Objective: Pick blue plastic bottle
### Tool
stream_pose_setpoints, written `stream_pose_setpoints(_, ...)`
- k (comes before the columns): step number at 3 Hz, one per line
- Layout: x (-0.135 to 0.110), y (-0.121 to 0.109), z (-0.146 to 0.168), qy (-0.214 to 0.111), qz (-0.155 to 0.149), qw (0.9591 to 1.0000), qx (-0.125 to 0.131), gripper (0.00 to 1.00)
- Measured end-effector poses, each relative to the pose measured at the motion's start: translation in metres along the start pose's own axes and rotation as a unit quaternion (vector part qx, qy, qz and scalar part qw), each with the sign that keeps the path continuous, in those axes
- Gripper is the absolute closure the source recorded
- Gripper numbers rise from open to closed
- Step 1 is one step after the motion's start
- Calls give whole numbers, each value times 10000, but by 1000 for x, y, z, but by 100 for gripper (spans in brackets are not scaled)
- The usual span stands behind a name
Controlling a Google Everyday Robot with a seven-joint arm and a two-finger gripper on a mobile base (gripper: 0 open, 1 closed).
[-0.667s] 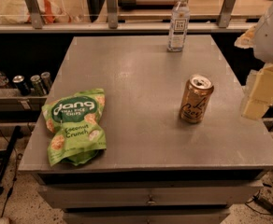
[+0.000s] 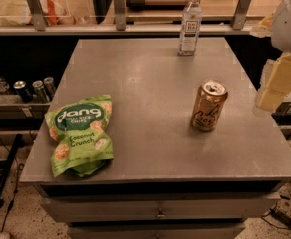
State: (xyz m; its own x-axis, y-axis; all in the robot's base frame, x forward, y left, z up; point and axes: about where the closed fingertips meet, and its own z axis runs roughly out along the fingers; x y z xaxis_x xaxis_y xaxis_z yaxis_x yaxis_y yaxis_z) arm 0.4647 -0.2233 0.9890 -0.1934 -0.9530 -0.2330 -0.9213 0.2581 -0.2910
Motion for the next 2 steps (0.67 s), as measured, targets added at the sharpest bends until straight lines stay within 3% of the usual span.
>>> stream_pose_setpoints(2, 15, -49, 8, -621, 323, 9970, 321, 0)
